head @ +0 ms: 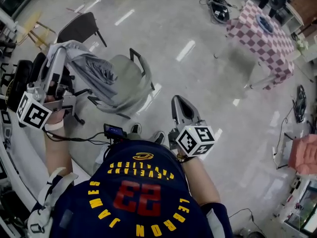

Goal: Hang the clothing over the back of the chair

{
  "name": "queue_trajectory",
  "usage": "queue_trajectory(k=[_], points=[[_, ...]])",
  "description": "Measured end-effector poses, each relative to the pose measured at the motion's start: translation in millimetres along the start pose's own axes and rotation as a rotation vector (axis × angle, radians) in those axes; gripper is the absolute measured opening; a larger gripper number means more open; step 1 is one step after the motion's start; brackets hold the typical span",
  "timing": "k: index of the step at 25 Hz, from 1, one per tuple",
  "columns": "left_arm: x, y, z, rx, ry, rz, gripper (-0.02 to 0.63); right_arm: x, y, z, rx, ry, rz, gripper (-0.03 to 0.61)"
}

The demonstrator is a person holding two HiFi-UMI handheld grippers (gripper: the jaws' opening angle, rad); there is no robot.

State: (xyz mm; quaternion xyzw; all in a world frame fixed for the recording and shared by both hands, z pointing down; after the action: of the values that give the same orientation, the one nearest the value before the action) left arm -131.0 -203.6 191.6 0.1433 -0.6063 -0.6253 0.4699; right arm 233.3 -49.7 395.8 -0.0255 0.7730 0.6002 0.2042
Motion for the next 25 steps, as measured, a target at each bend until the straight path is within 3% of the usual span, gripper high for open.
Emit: queue_trajectory(k=[6, 13, 20, 25], points=[[64, 41, -27, 0.152, -0.030, 0.059, 0.064, 1, 3, -5, -0.009, 0.093, -0.018, 0.009], [109, 118, -38, 0.381, -0.035, 0.110, 0.064, 18, 26, -19, 0.030, 0.133, -0.043, 0.009], [97, 176, -45, 0.563, 0.063, 0.115, 0.064, 25, 49, -20, 0.078, 0.184, -0.077, 0.009], [75, 207, -54, 0.639, 0.146, 0.159, 0.064, 25, 59, -14, 0.093, 0.222, -0.099, 0.009]])
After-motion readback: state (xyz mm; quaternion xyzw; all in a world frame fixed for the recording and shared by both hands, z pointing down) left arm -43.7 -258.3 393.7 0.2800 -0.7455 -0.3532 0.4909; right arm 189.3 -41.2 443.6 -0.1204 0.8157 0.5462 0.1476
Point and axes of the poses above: the fingertips, and each gripper's own axes: z backward along the fingers, x to its left, y out of its underside, the point moved 9 cm from there along z, backward along the fingers, and after that the axes turned 9 degrees about z, right-handed, at the moved point
